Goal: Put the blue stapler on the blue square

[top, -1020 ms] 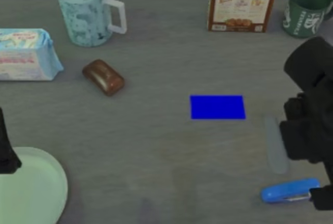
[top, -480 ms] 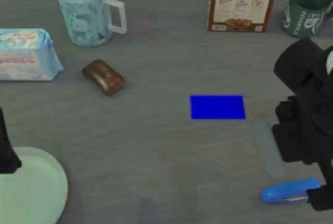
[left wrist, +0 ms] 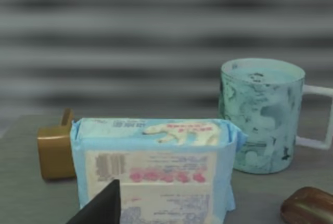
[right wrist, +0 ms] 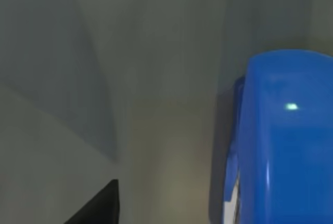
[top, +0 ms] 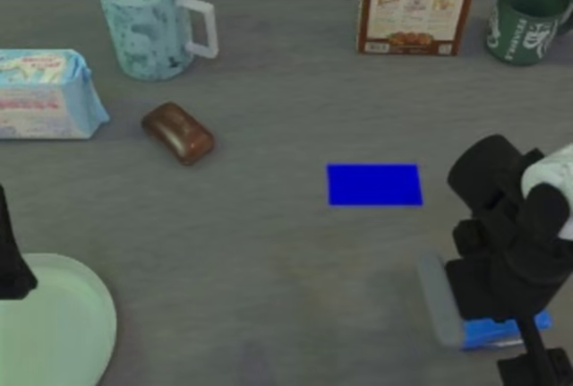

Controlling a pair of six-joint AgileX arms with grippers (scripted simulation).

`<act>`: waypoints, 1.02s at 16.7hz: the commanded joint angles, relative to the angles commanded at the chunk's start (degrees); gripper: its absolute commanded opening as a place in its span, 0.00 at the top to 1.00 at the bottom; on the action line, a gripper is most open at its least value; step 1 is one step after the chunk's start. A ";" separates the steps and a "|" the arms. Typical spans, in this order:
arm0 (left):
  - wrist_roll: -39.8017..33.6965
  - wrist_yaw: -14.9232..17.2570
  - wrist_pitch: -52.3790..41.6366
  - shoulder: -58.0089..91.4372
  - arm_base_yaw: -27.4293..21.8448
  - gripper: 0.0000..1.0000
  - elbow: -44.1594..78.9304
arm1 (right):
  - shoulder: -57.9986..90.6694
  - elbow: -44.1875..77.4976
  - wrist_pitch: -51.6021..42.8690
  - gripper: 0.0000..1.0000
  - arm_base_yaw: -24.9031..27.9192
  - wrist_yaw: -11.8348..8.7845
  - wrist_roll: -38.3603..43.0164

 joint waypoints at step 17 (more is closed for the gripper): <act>0.00 0.00 0.00 0.00 0.00 0.00 0.00 | 1.93 -2.18 3.70 0.75 0.02 0.00 0.03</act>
